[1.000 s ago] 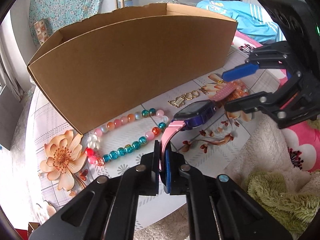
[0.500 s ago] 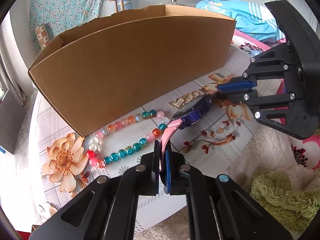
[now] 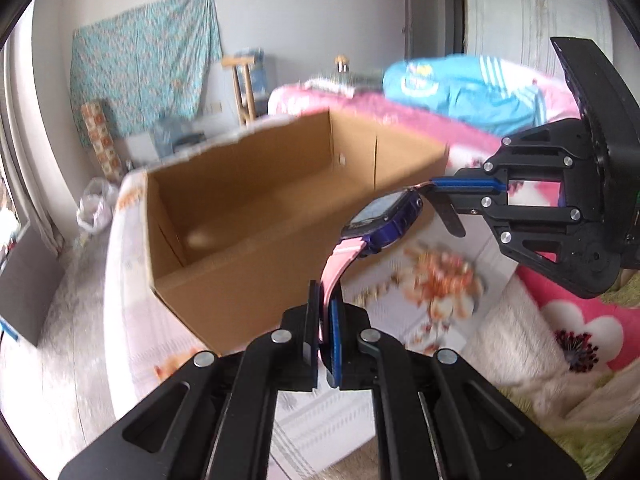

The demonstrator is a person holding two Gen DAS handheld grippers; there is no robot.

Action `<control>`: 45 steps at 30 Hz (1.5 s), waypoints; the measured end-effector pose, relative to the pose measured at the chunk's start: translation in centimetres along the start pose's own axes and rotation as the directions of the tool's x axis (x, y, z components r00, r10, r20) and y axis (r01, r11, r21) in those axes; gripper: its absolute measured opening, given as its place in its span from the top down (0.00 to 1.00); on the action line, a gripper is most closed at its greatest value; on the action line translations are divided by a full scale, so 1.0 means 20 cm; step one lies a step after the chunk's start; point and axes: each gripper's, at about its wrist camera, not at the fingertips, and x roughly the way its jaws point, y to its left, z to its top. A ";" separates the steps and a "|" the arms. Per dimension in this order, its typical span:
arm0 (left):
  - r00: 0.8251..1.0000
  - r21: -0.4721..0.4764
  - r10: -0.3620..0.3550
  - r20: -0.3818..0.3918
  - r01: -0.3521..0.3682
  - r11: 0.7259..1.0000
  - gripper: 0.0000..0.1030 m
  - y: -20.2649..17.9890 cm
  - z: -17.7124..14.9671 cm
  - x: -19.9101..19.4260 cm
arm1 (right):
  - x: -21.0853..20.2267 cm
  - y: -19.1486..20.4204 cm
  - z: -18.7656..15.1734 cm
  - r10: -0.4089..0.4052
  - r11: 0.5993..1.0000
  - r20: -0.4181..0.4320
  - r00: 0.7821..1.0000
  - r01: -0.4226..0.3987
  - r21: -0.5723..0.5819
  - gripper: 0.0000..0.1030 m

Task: Organize jewelry
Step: 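Lift the pink watch with the left tool and carry it into the box, then open the left tool to drop the watch inside the box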

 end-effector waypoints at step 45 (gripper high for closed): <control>0.846 -0.215 -0.105 -0.522 -0.012 0.976 0.60 0.74 0.49 0.96 | 1.38 -0.43 0.33 0.427 0.886 -0.505 0.750 -0.235 0.400 0.65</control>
